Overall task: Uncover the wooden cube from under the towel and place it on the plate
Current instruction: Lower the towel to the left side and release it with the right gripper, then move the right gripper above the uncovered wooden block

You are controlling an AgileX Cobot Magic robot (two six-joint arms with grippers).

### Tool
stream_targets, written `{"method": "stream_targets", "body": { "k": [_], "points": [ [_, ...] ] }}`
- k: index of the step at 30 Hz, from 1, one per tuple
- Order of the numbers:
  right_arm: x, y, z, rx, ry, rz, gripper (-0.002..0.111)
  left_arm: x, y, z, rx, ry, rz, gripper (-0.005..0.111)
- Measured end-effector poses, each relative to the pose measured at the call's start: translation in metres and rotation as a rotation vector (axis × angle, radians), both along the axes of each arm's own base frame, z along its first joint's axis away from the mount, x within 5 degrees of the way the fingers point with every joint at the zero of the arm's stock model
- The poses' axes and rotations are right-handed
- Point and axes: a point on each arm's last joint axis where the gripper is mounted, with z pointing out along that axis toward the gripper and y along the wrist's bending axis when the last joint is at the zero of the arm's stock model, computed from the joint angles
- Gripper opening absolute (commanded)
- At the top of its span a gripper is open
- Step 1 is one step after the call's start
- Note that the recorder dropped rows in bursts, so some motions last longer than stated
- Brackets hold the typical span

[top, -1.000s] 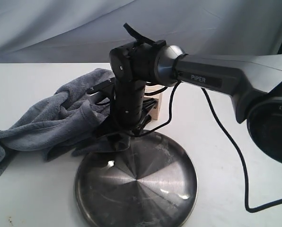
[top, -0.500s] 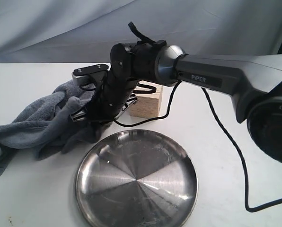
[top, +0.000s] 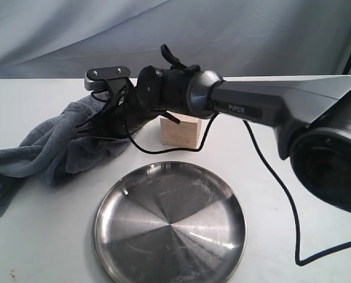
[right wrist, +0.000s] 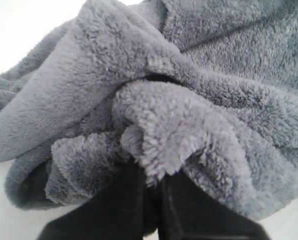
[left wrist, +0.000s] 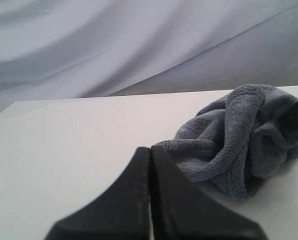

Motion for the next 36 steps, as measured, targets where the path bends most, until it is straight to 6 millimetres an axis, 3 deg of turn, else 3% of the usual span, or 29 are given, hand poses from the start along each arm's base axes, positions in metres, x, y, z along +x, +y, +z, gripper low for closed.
{"method": "stream_targets", "body": {
  "k": [4,10,15,21,29,36],
  "points": [
    [0.001,0.001,-0.020,-0.023,0.023,-0.001,0.029,0.000,0.000,0.000,0.000,0.000,0.000,0.000],
    [0.001,0.001,-0.024,-0.025,0.027,-0.003,0.067,0.000,0.000,0.000,0.000,0.000,0.000,0.000],
    [-0.003,0.000,-0.021,-0.044,0.064,0.020,0.083,0.000,0.000,0.000,0.000,0.000,0.000,0.000],
    [-0.009,-0.003,0.012,-0.036,0.055,0.056,0.088,0.000,0.000,0.000,0.000,0.000,0.000,0.000],
    [-0.012,-0.011,0.063,-0.049,-0.088,0.104,0.088,0.000,0.000,0.000,0.000,0.000,0.000,0.000],
    [-0.012,-0.027,0.088,-0.208,-0.225,0.145,0.088,0.000,0.000,0.000,0.000,0.000,0.000,0.000]
  ]
}}
